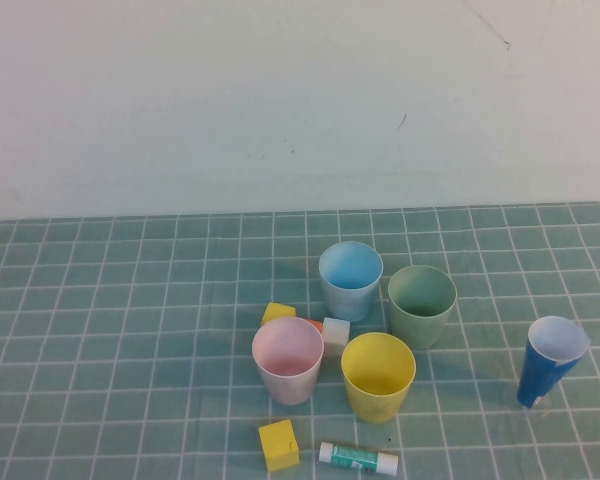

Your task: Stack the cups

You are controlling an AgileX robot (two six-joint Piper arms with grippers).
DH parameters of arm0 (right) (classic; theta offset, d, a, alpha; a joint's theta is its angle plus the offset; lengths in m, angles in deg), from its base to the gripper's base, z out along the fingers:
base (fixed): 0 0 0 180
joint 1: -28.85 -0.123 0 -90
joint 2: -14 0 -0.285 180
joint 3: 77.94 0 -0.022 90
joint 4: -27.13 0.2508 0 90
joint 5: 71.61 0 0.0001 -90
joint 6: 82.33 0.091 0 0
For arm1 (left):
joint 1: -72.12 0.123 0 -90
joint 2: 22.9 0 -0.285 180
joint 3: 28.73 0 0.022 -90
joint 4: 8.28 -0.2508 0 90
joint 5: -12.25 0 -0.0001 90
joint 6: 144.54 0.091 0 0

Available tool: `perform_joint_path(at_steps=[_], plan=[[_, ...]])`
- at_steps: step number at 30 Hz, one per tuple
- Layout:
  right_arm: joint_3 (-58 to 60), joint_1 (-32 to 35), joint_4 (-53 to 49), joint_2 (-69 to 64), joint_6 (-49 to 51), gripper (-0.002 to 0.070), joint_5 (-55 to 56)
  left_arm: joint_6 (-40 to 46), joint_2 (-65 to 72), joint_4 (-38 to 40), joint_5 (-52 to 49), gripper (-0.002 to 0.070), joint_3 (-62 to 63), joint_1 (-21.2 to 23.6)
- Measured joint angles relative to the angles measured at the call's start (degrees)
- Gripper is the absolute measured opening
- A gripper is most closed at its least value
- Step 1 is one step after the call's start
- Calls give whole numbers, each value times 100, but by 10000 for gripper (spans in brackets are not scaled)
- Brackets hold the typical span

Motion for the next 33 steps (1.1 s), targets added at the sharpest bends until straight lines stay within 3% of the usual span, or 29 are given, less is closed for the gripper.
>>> perform_joint_path(at_steps=[4, 8, 11, 16, 19, 28, 33], plan=[[0, 0, -54, 0, 0, -4, -3, 806, 0, -226, -512, -2, 228, 0], [0, 0, 343, 0, 10, -4, 29, 2244, 353, -881, -1810, -2, 1370, 0], [0, 0, 1456, 0, 10, -4, 64, 2560, 1005, -1527, -2649, -2, 2183, 0], [10, -48, 4166, 0, 85, -4, 65, 2824, 1995, -2422, -3349, -2, 3182, -224], [10, -144, 4990, 0, 85, -4, 76, 3008, 2543, -2847, -3631, -2, 3599, -460], [10, -171, 5219, 0, -886, -4, 596, 3130, 5003, -3487, -4899, -2, 5165, -1243], [10, -171, 5222, 0, -992, -4, 71, 3165, 6305, -3679, -5125, 18, 5839, -1792]])
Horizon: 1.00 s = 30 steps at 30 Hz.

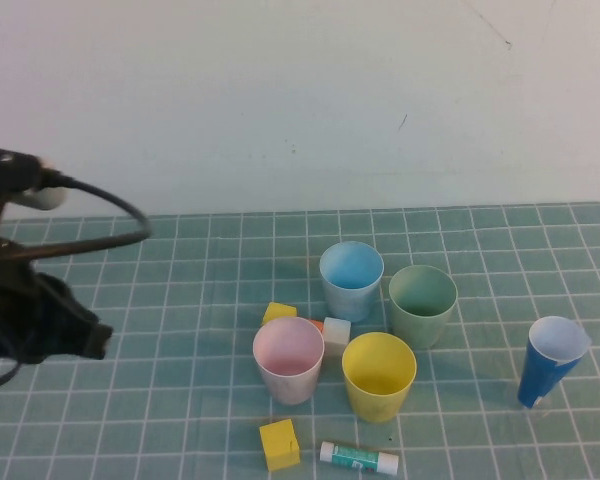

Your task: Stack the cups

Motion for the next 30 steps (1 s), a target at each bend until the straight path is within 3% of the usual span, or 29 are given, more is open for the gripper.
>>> perform_joint_path(at_steps=[3, 7, 12, 21, 30], plan=[[0, 0, 11, 0, -95, -4, -369, 0, 768, -197, -50, 83, 422, -439], [0, 0, 13, 0, -219, -4, -459, -38, 1864, -370, -50, 231, 1006, -879], [0, 0, 13, 0, -371, -4, -491, -171, 3149, -391, -50, 384, 1832, -1064], [0, 0, 13, 0, -463, -4, -503, -180, 4821, -198, 171, 414, 2754, -1089], [0, 0, 13, 0, -511, -4, -503, -180, 5788, 103, 682, 403, 2847, -1089]])
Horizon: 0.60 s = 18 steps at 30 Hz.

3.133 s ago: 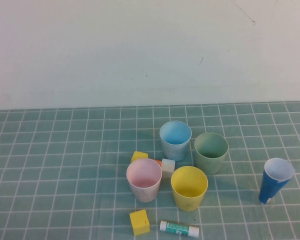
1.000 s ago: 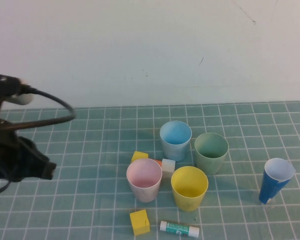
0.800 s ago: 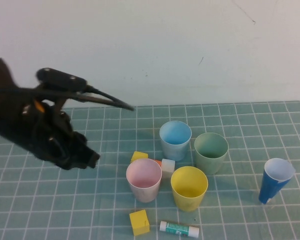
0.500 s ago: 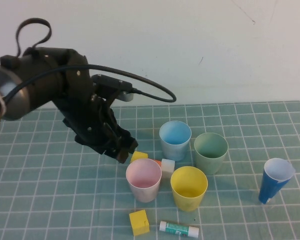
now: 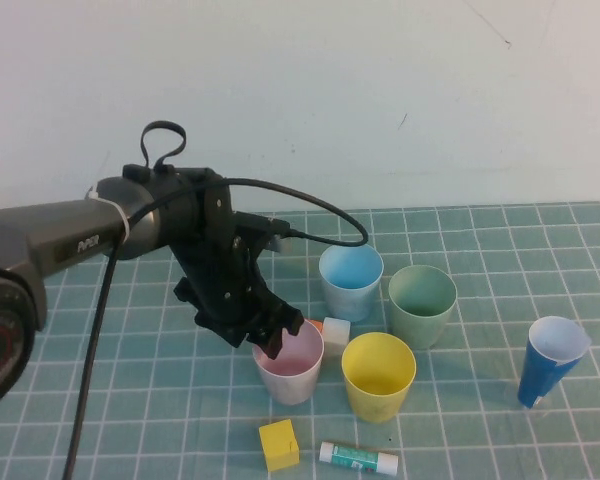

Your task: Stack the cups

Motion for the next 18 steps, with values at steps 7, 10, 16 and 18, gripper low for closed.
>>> perform_joint_path(at_steps=[7, 10, 16, 18], plan=[[0, 0, 0, 0, -87, -4, 0, 48, 197, 110, 208, 58, 13, 0], [0, 0, 0, 0, -89, -4, 0, 45, 94, 38, 208, 19, 13, 0], [0, 0, 0, 0, -99, -4, 0, 50, -738, -40, -242, 8, 13, 0], [0, 0, 0, 0, -99, -4, 0, 104, -1102, -50, -517, 8, 15, -51]])
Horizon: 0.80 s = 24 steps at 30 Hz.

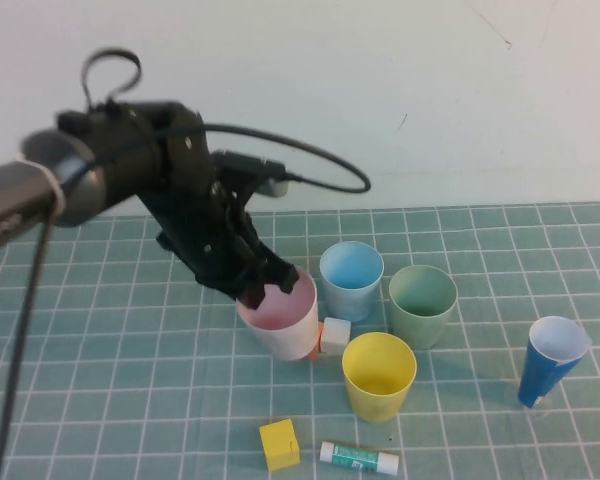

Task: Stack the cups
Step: Place the pink cup on the yellow cup

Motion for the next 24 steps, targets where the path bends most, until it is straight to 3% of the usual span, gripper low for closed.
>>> perform_joint_path(at_steps=[6, 12, 24], plan=[[0, 0, 10, 0, -22, -4, 0, 51, -833, 0, -257, 8, 32, -611], [0, 0, 10, 0, -22, -4, 0, 73, -706, 101, 355, 8, 32, -1286], [0, 0, 32, 0, -118, -4, -22, -290, 383, -205, 889, 7, 32, -1378]])
